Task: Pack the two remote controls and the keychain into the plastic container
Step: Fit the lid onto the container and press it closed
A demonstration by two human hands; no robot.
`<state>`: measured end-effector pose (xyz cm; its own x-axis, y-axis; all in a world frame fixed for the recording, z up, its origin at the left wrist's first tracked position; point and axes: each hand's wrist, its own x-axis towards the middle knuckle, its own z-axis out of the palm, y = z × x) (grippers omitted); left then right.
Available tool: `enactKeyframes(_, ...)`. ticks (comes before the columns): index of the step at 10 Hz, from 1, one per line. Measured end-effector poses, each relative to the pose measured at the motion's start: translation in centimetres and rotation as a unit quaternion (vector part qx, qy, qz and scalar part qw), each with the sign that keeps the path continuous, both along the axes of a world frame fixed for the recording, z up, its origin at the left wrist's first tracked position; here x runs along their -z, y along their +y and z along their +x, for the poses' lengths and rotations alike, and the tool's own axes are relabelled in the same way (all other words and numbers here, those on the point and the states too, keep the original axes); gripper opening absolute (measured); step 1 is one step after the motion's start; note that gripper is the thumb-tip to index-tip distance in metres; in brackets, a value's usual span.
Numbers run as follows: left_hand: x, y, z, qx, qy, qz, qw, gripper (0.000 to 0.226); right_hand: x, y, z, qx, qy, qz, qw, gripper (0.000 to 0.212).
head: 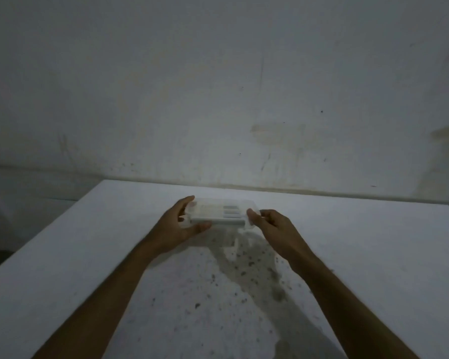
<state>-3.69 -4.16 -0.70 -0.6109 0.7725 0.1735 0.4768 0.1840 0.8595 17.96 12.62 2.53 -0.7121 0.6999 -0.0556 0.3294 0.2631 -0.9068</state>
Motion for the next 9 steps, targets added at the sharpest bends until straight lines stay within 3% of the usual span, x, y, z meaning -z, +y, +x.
enactKeyframes(1,-0.4,-0.6,-4.8,0.0,-0.02,-0.034,0.999,0.102,1.1,0.8,-4.4,-0.032,-0.033,0.102,0.994,0.086)
enactKeyframes(2,-0.2,0.1,-8.1,-0.007,-0.013,-0.06,0.998,0.112,2.2,1.6,-8.6,-0.037,-0.033,0.162,0.985,0.066)
enactKeyframes(3,0.2,1.5,-10.0,-0.008,0.003,-0.062,0.998,0.101,3.3,2.5,-12.0,-0.004,-0.01,0.153,0.988,0.05)
enactKeyframes(5,1.7,4.0,-12.9,-0.029,0.012,-0.07,0.997,0.101,6.1,3.5,-15.3,0.061,-0.059,0.227,0.97,0.054)
enactKeyframes(6,2.2,4.8,-12.7,-0.055,0.008,-0.046,0.997,0.087,6.3,3.4,-15.8,0.089,-0.057,0.243,0.964,0.056)
enactKeyframes(7,2.6,4.6,-11.6,-0.097,0.071,-0.052,0.991,0.081,6.2,2.8,-16.0,0.099,-0.079,0.248,0.96,0.059)
enactKeyframes(8,3.3,4.1,-10.6,-0.161,0.154,-0.127,0.966,0.095,6.2,1.9,-15.5,0.102,-0.109,0.266,0.952,0.057)
enactKeyframes(9,3.8,2.9,-7.7,-0.181,0.192,-0.168,0.95,0.082,6.1,0.6,-13.9,0.095,-0.122,0.273,0.949,0.056)
